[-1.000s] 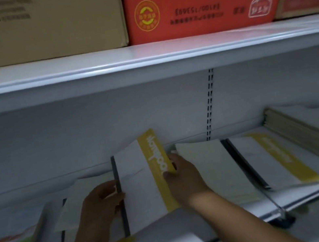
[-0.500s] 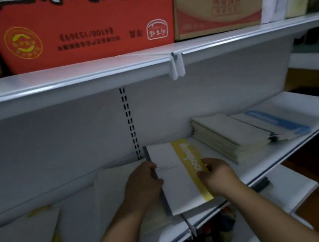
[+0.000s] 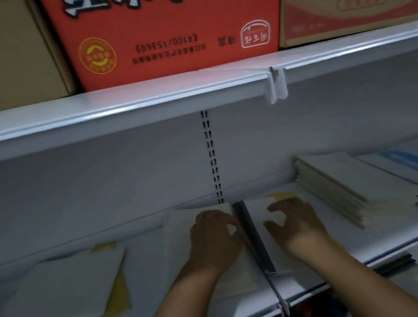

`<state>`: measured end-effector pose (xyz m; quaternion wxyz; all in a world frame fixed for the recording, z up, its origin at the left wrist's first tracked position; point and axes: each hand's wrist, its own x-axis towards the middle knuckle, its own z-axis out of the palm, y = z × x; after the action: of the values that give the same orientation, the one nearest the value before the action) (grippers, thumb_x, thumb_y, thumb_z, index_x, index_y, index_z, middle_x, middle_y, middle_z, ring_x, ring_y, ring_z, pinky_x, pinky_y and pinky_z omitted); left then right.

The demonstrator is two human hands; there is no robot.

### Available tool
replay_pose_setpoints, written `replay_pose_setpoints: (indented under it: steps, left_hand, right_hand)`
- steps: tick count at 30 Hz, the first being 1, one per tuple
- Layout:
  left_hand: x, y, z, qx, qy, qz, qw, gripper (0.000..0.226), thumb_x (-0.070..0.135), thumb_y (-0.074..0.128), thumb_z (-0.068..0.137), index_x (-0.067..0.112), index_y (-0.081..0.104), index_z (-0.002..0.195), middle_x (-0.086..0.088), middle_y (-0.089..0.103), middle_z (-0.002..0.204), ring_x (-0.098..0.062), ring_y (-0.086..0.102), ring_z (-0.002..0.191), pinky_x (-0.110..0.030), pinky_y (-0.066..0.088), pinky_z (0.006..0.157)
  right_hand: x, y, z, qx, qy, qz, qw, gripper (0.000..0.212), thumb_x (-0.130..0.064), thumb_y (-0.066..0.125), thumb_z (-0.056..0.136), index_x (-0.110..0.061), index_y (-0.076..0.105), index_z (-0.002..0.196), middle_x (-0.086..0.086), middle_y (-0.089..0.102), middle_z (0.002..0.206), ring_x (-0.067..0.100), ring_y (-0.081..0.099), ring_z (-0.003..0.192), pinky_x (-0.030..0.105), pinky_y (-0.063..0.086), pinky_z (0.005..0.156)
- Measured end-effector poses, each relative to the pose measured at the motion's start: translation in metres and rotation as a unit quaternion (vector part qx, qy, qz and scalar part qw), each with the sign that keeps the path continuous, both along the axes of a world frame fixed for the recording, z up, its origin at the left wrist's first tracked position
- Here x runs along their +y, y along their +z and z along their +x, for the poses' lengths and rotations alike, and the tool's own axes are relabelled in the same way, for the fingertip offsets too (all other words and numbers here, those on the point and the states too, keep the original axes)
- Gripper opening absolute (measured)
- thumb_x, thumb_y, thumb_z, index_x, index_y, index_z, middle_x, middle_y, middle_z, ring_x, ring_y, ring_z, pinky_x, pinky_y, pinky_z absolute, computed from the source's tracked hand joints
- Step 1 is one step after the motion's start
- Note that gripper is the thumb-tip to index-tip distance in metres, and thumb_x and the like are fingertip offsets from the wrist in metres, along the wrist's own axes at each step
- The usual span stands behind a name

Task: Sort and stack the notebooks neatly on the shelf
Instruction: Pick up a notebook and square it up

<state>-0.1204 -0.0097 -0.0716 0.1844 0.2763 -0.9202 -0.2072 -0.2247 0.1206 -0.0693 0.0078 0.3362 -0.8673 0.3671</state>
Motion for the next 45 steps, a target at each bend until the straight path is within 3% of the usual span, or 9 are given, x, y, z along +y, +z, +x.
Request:
replay_pose_setpoints:
  steps: [6,11,15,22,26,33,37,41,45]
  left_hand:
    - [-0.059,-0.015,0.106,0.047,0.094,0.049,0.993,0.023,0.026,0.06,0.085,0.023,0.066,0.106,0.003,0.062,0.115,-0.012,0.05,0.115,-0.012,0.029,0.093]
    - [-0.12,-0.03,0.212,0.019,0.231,0.063,0.971,0.031,0.028,0.06,0.073,0.011,0.071,0.096,-0.011,0.066,0.107,-0.025,0.059,0.103,-0.027,0.043,0.094]
    - [-0.156,-0.055,0.268,-0.012,0.338,0.013,0.941,0.048,0.039,0.044,0.074,0.007,0.069,0.101,-0.019,0.062,0.117,-0.039,0.052,0.114,-0.045,0.04,0.101]
    - [-0.155,-0.057,0.272,-0.018,0.375,0.024,0.926,0.08,0.055,0.019,0.065,0.012,0.057,0.12,-0.024,0.04,0.142,-0.047,0.028,0.134,-0.053,0.026,0.108]
    - [-0.16,-0.06,0.277,0.028,0.364,0.042,0.93,0.056,0.045,0.045,0.078,0.013,0.054,0.124,-0.015,0.041,0.141,-0.037,0.028,0.132,-0.045,0.028,0.11]
    - [-0.159,-0.059,0.286,0.224,0.362,0.088,0.9,0.033,0.005,0.068,0.075,0.013,0.063,0.107,-0.013,0.046,0.129,-0.032,0.04,0.123,-0.039,0.041,0.099]
    - [-0.155,-0.053,0.289,0.295,0.35,0.121,0.881,0.038,-0.009,0.063,0.072,0.01,0.063,0.105,-0.015,0.047,0.125,-0.032,0.045,0.119,-0.038,0.042,0.099]
    - [-0.146,-0.04,0.293,0.323,0.344,0.156,0.868,0.036,-0.001,0.056,0.071,0.007,0.062,0.106,-0.013,0.048,0.125,-0.022,0.047,0.114,-0.019,0.033,0.089]
    - [-0.134,-0.031,0.287,0.382,0.333,0.2,0.839,0.047,0.01,0.06,0.071,0.007,0.059,0.118,-0.006,0.034,0.144,-0.021,0.042,0.126,-0.031,0.04,0.099]
  right_hand:
    - [-0.074,0.031,0.109,-0.08,0.187,-0.069,0.977,0.019,-0.024,0.061,0.086,-0.024,0.064,0.105,-0.009,0.058,0.104,0.007,0.053,0.097,0.015,0.038,0.082]
    - [-0.141,0.021,0.187,-0.125,0.276,0.032,0.952,0.028,-0.033,0.059,0.084,-0.023,0.063,0.11,-0.005,0.066,0.11,0.01,0.06,0.101,0.016,0.038,0.076]
    - [-0.179,-0.02,0.218,-0.142,0.248,0.11,0.952,0.057,-0.041,0.055,0.086,-0.019,0.04,0.136,0.006,0.047,0.134,0.021,0.048,0.123,0.025,0.038,0.099]
    - [-0.199,-0.047,0.235,-0.063,0.162,0.134,0.976,0.075,-0.06,0.047,0.084,-0.019,0.026,0.143,0.004,0.039,0.141,0.023,0.04,0.129,0.033,0.039,0.101]
    - [-0.201,-0.05,0.238,-0.057,0.145,0.137,0.978,0.076,-0.059,0.05,0.083,-0.02,0.026,0.144,0.004,0.039,0.141,0.022,0.042,0.128,0.033,0.041,0.1]
    - [-0.202,-0.038,0.228,-0.247,0.126,0.001,0.961,0.06,-0.023,0.07,0.08,-0.011,0.043,0.132,0.0,0.058,0.107,0.019,0.056,0.101,0.024,0.043,0.078]
    - [-0.204,-0.023,0.222,-0.366,0.09,-0.085,0.922,0.067,-0.026,0.069,0.081,-0.007,0.04,0.139,0.008,0.059,0.116,0.024,0.059,0.107,0.039,0.051,0.091]
    - [-0.19,-0.007,0.223,-0.487,0.18,-0.052,0.853,0.013,-0.017,0.058,0.089,-0.009,0.064,0.096,0.008,0.071,0.085,0.017,0.069,0.065,0.028,0.056,0.055]
    - [-0.168,-0.001,0.219,-0.518,0.181,-0.135,0.825,0.018,0.001,0.053,0.088,-0.008,0.063,0.1,0.009,0.067,0.083,0.02,0.064,0.07,0.028,0.057,0.053]
